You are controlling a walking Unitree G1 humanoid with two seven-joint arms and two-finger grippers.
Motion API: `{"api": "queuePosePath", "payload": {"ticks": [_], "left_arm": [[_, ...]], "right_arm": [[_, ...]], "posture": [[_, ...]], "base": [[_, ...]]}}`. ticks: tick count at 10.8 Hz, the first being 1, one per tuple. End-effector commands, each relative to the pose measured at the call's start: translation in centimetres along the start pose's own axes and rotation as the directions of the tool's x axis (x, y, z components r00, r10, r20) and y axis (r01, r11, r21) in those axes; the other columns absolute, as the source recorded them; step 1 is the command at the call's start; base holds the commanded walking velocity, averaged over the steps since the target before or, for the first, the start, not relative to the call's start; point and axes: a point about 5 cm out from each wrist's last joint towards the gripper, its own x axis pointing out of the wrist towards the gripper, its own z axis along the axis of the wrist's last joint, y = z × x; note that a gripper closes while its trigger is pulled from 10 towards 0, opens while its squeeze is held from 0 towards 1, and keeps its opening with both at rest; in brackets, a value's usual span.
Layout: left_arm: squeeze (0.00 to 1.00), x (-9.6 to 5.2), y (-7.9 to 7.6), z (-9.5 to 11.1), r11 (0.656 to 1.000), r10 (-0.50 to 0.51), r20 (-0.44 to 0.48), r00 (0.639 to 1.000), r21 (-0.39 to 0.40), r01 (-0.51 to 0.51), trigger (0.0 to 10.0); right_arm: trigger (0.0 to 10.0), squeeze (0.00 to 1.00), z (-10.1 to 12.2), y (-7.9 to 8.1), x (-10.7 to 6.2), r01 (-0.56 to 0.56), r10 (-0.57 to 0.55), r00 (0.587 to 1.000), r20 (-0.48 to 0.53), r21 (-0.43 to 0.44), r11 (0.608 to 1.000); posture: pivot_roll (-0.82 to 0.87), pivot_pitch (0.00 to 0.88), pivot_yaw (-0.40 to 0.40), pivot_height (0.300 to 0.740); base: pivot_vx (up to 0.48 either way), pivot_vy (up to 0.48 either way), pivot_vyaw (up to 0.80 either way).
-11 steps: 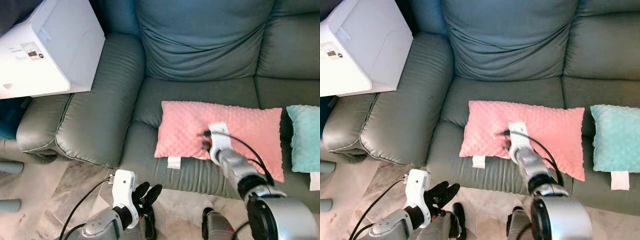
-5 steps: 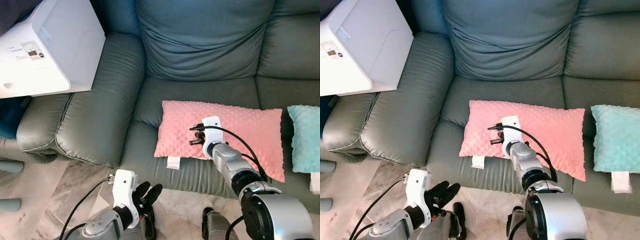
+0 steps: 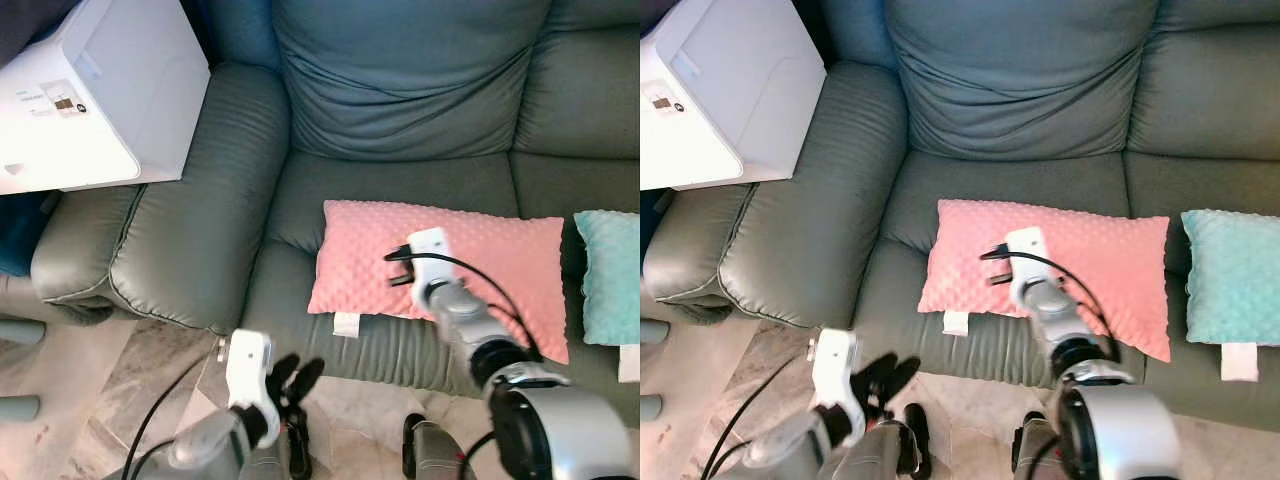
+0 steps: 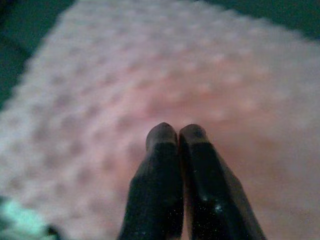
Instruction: Move the pillow to the sofa
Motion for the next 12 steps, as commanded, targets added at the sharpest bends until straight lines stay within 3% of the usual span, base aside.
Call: {"api": "queuePosePath", "payload": {"ticks": [1,3,4,7,10,12], "left_arm": [[0.0,0.0,1.5,-0.7,0.997,0.08,-0.017,0.997,0.01,-0.08,10.0],[0.0,0.9,2.5,-0.5,0.989,0.148,0.0,0.989,-0.012,-0.147,10.0],[0.0,1.8,3.1,-0.3,0.987,0.156,-0.005,0.988,0.021,-0.156,10.0],[0.0,3.5,4.8,1.2,0.979,0.201,0.066,0.977,0.023,-0.203,10.0],[0.0,3.8,6.9,2.8,0.949,0.301,0.197,0.933,0.036,-0.314,10.0],[0.0,3.3,8.8,4.4,0.886,0.427,0.297,0.854,0.052,-0.461,10.0]], "right_arm": [[10.0,1.0,-0.8,-0.6,-0.2,0.059,-0.059,0.998,-0.011,0.002,0.998],[10.0,1.0,-1.5,-2.0,-0.6,0.123,-0.123,0.992,-0.014,0.018,0.992],[10.0,1.0,-2.1,-2.6,-0.9,0.15,-0.15,0.989,-0.011,0.025,0.988],[10.0,1.0,-2.9,-3.4,-1.4,0.21,-0.21,0.978,-0.009,0.058,0.976],[10.0,1.0,-3.5,-1.8,-1.9,0.193,-0.197,0.98,0.038,0.089,0.977],[10.0,1.0,-3.2,0.0,-2.0,0.133,-0.138,0.988,0.062,0.09,0.987]], "posture": [[-0.04,0.335,0.152,0.74],[-0.09,0.309,0.145,0.74],[-0.12,0.285,0.138,0.74],[-0.2,0.185,0.121,0.74],[-0.25,0.102,0.119,0.74],[-0.25,0.032,0.111,0.74]], "base": [[0.0,0.0,0.0],[0.0,0.0,0.0],[0.0,0.0,0.0],[0.0,0.0,0.0],[0.0,0.0,0.0],[0.0,0.0,0.0]]}}
